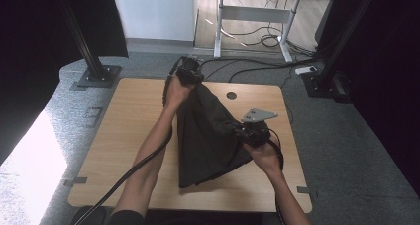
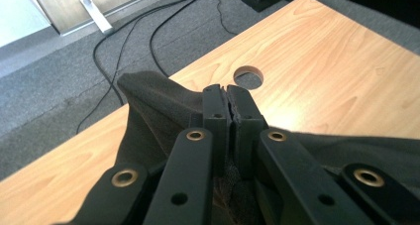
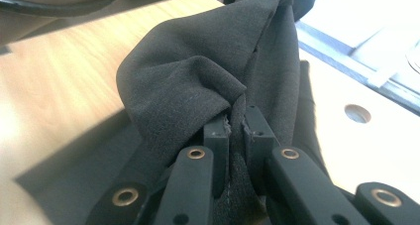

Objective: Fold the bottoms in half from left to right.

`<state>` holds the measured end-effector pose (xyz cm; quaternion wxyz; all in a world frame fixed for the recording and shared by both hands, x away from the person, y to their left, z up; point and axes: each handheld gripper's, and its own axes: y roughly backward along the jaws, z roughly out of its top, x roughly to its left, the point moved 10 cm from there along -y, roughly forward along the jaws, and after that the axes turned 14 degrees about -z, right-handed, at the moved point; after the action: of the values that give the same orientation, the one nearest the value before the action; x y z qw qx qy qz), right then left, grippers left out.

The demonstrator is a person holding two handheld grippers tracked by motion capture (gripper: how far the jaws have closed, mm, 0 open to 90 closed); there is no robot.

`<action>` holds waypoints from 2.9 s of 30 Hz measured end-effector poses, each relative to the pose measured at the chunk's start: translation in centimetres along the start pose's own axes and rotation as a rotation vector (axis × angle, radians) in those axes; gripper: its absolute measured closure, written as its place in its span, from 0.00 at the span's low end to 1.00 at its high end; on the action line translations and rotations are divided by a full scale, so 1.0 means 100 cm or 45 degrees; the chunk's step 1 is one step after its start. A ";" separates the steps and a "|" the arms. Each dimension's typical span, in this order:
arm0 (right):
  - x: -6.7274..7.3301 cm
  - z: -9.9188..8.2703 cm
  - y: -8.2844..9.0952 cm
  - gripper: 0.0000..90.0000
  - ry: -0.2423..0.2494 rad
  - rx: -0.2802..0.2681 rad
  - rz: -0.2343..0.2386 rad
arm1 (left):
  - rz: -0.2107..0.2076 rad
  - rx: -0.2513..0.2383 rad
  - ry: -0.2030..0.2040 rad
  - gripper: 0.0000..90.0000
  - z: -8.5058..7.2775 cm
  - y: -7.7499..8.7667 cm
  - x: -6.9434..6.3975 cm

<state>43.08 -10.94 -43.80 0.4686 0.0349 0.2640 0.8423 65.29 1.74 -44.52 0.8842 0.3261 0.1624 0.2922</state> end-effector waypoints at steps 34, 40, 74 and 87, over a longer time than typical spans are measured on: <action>-0.030 -0.104 0.003 0.32 -0.111 0.236 -0.016 | -0.109 -0.012 -0.032 0.16 -0.127 0.013 -0.066; 0.000 -0.114 -0.032 0.33 -0.101 0.282 0.033 | -0.154 -0.010 -0.052 0.12 -0.171 0.019 -0.098; -0.133 -0.174 -0.059 0.79 -0.388 0.495 -0.383 | -0.120 0.112 -0.027 0.07 -0.236 -0.008 -0.091; -0.114 -0.148 -0.017 0.31 -0.268 0.358 -0.381 | -0.116 -0.050 -0.040 0.06 -0.228 0.075 -0.098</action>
<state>46.17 -25.55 -55.18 0.6039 0.1480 0.3307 0.7100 43.71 11.28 -55.33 0.9053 0.3057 0.1573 0.2496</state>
